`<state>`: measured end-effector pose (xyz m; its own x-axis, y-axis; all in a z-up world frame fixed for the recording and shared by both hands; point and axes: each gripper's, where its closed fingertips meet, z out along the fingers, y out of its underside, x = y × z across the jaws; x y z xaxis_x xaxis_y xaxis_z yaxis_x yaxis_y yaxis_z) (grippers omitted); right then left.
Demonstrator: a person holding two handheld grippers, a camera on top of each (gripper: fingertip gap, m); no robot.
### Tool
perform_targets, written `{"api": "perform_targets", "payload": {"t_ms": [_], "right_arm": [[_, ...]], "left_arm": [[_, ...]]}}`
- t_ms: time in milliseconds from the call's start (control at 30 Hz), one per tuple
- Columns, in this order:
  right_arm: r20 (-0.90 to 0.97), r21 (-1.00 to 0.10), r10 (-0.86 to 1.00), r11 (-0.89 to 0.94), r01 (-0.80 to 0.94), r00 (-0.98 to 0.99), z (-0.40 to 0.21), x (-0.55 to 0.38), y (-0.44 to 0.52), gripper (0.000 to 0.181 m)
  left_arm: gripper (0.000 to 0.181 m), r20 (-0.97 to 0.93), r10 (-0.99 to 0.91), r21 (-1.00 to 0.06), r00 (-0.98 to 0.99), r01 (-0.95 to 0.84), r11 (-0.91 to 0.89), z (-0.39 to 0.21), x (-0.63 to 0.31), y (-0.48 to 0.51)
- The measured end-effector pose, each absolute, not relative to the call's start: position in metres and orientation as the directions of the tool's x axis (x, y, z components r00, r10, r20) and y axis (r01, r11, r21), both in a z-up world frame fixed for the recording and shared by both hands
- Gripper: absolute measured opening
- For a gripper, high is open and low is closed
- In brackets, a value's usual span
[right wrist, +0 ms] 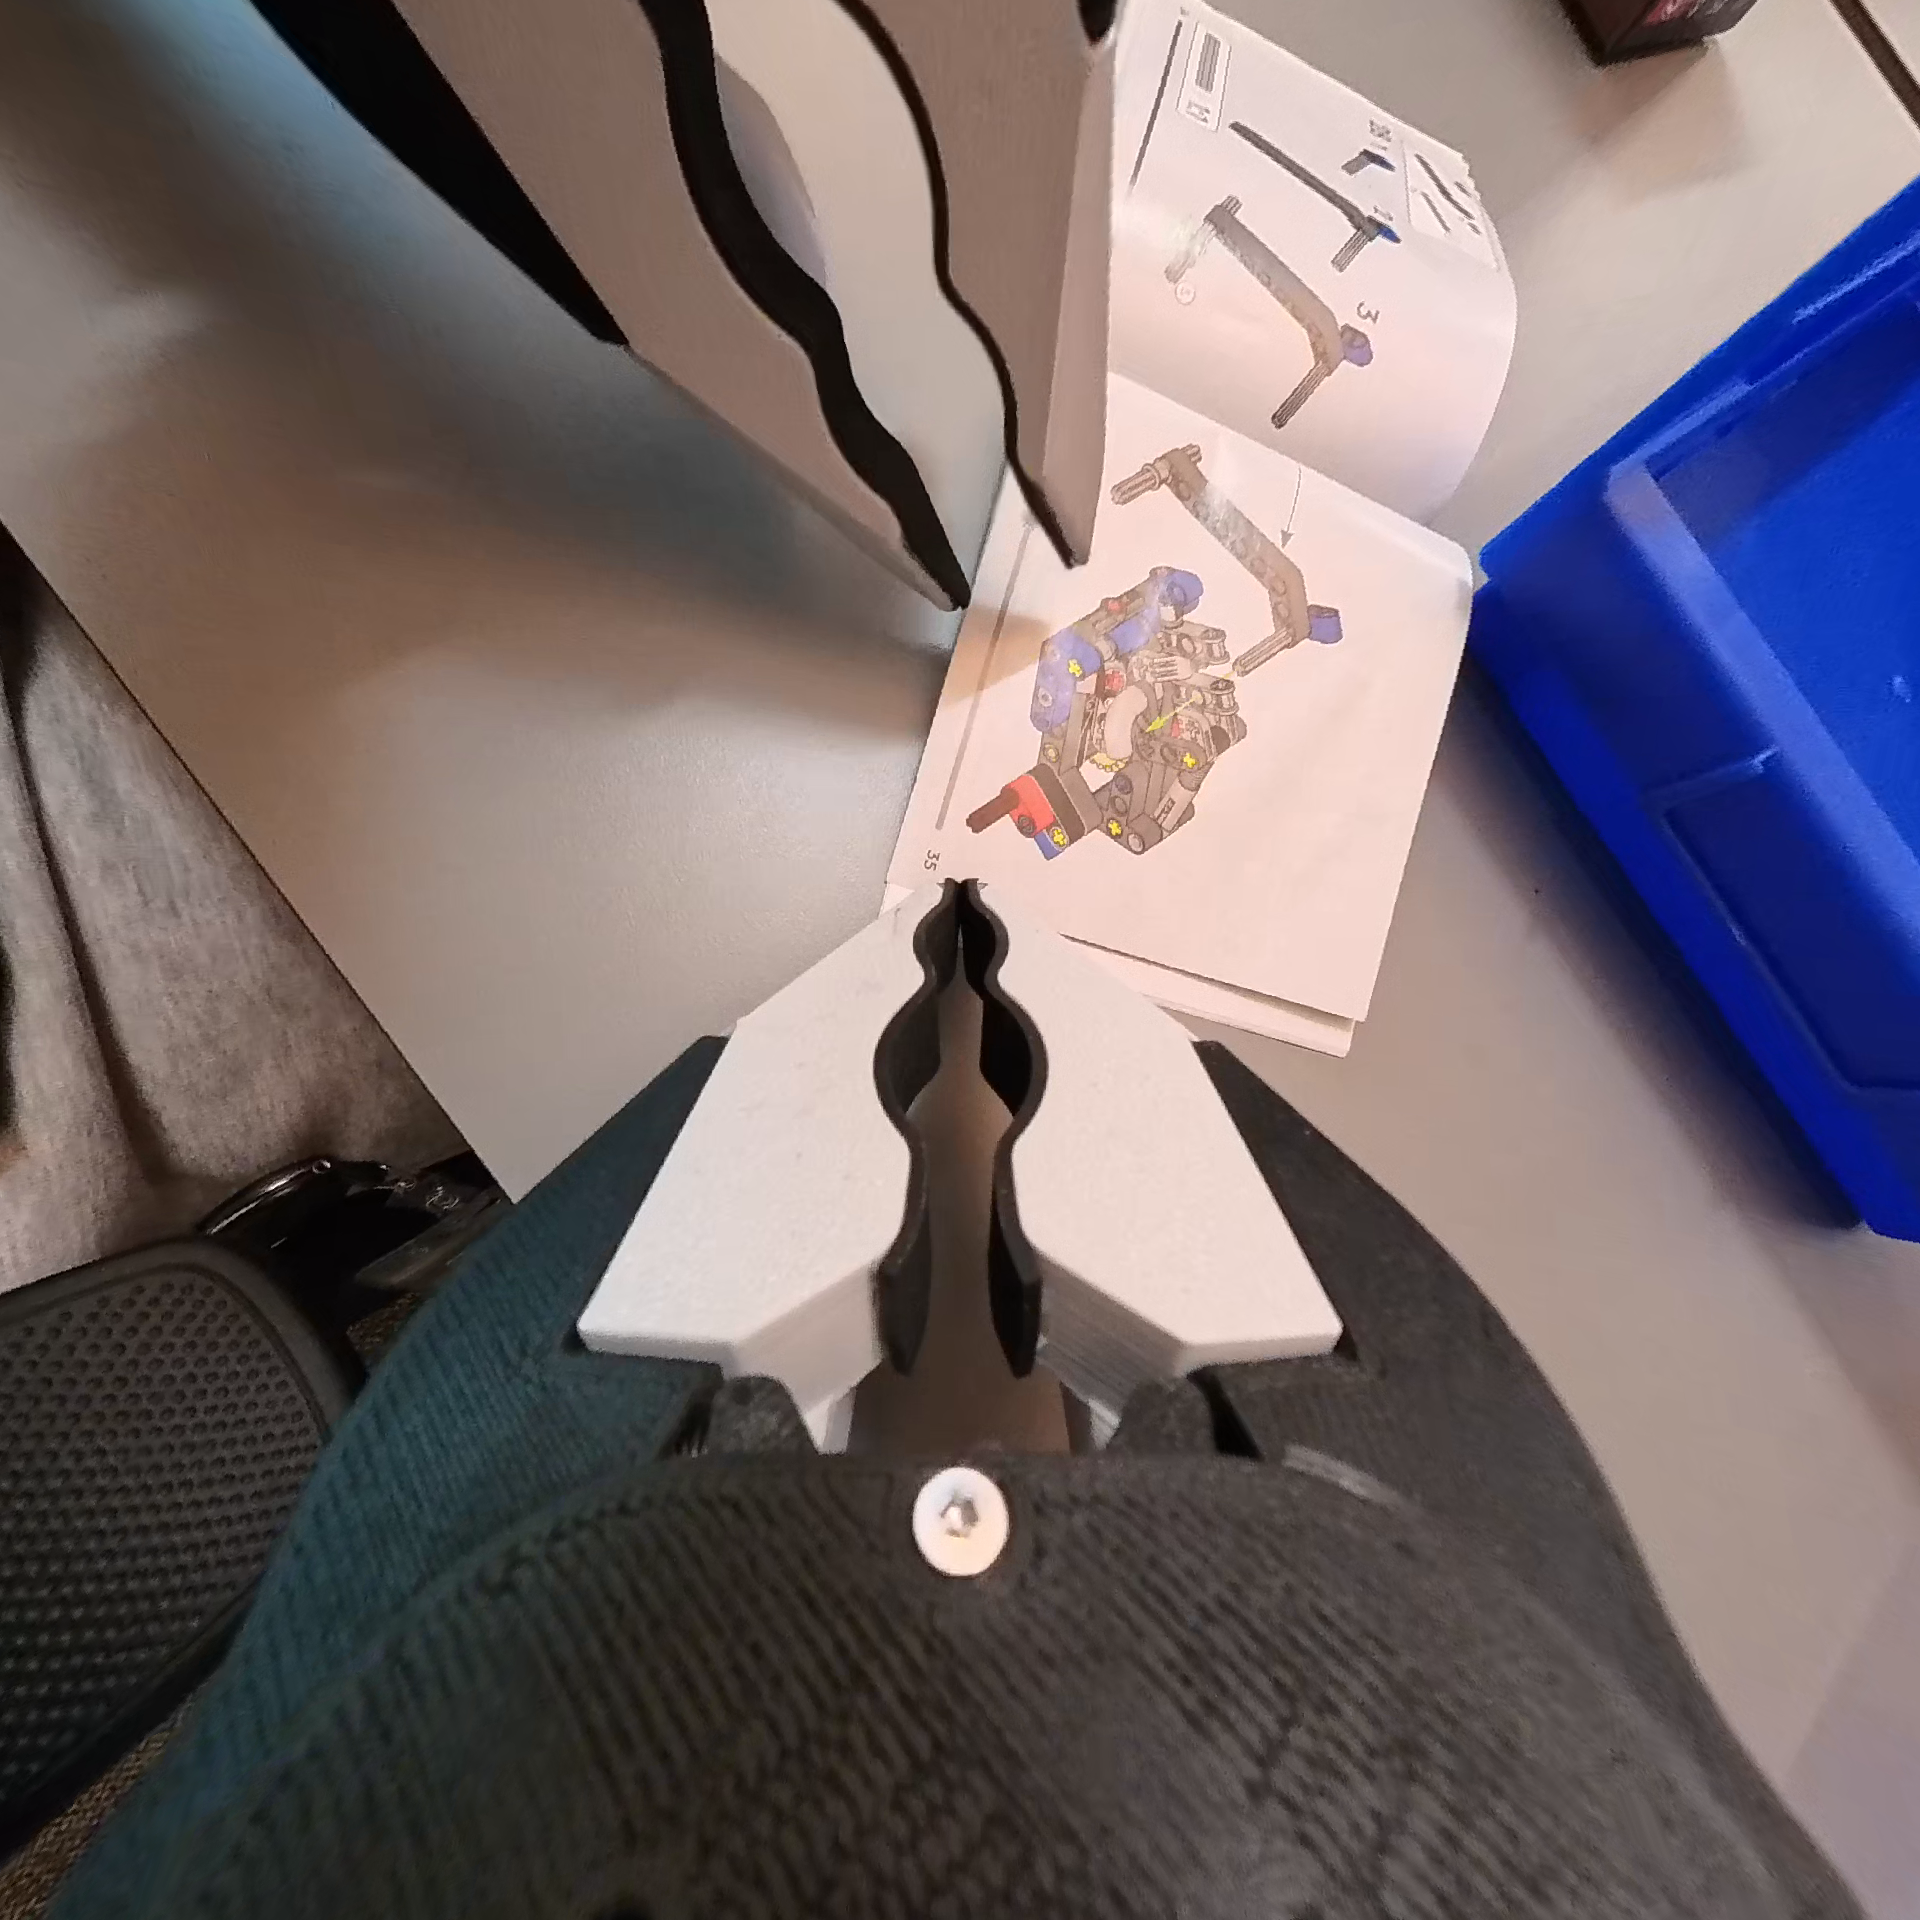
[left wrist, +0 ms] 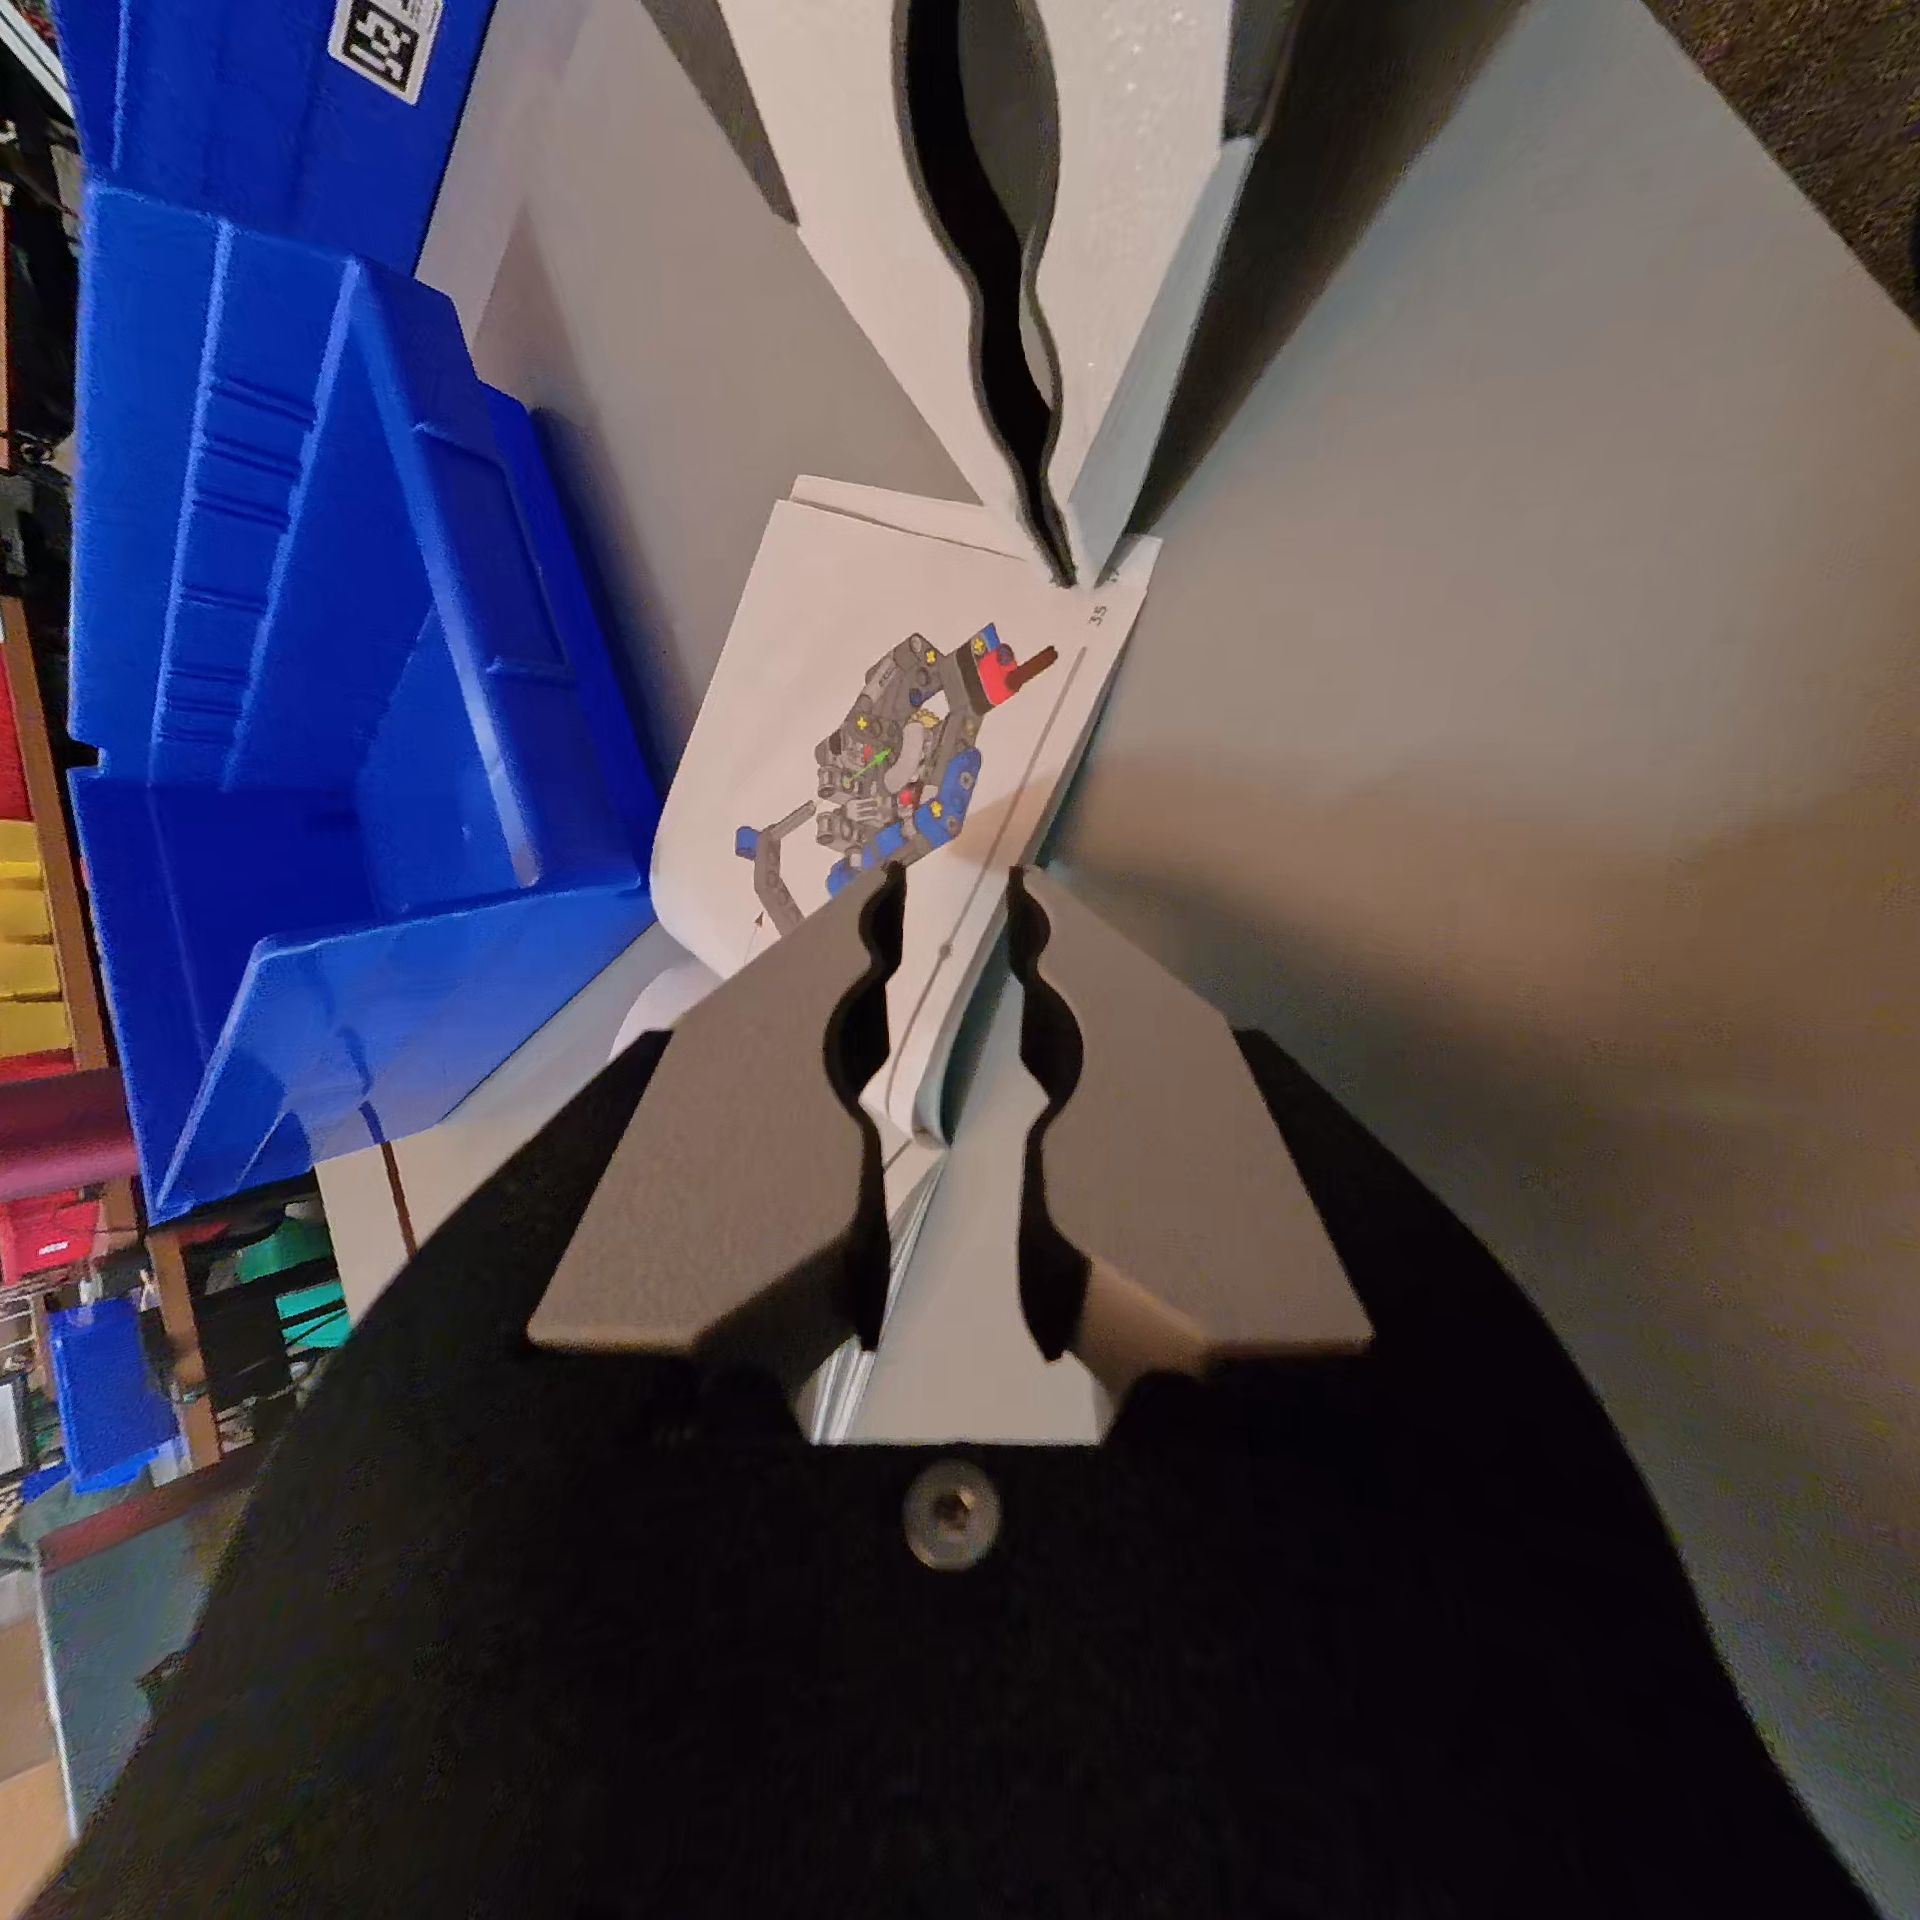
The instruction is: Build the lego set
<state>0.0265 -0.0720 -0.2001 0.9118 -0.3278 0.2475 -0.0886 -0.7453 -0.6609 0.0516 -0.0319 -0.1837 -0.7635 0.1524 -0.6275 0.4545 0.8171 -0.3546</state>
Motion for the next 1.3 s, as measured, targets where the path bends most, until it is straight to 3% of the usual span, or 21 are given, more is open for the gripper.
{"api": "perform_targets", "payload": {"t_ms": [667,733,833,1000,1133,1233,1300], "right_arm": [[0.247,-0.661,-0.323,-0.746,-0.085,0.914,-0.200,0.026,-0.072,0.000],[0.251,-0.657,-0.319,-0.749,-0.081,0.914,-0.200,0.026,-0.072,0.000],[0.268,-0.651,-0.309,-0.756,-0.065,0.912,-0.200,0.026,-0.072,0.000],[0.274,-0.637,-0.331,-0.766,-0.088,0.903,-0.193,0.027,-0.072,0.000],[0.283,-0.772,-0.431,-0.633,-0.063,0.856,-0.151,0.046,-0.038,0.000],[0.332,-0.625,-0.349,-0.777,-0.072,0.876,-0.189,0.051,-0.034,0.000],[0.363,-0.595,-0.323,-0.802,-0.049,0.874,-0.200,0.053,-0.030,0.000]], "left_arm": [[0.000,-0.683,0.041,-0.368,-0.729,0.392,0.843,-0.179,0.073,-0.023],[0.000,-0.665,-0.020,-0.421,-0.746,0.353,0.836,-0.174,0.074,-0.022],[0.000,-0.602,-0.193,-0.590,-0.775,0.269,0.761,-0.151,0.075,-0.019],[0.000,-0.203,-0.574,-0.889,-0.793,-0.095,0.447,-0.127,0.086,0.022],[0.000,0.028,-0.729,-0.919,-0.684,-0.304,0.250,-0.137,0.100,0.056],[0.000,0.019,-0.784,-0.902,-0.621,-0.350,0.255,-0.150,0.105,0.071],[0.000,-0.050,-0.808,-0.884,-0.588,-0.350,0.310,-0.157,0.110,0.082]]}}
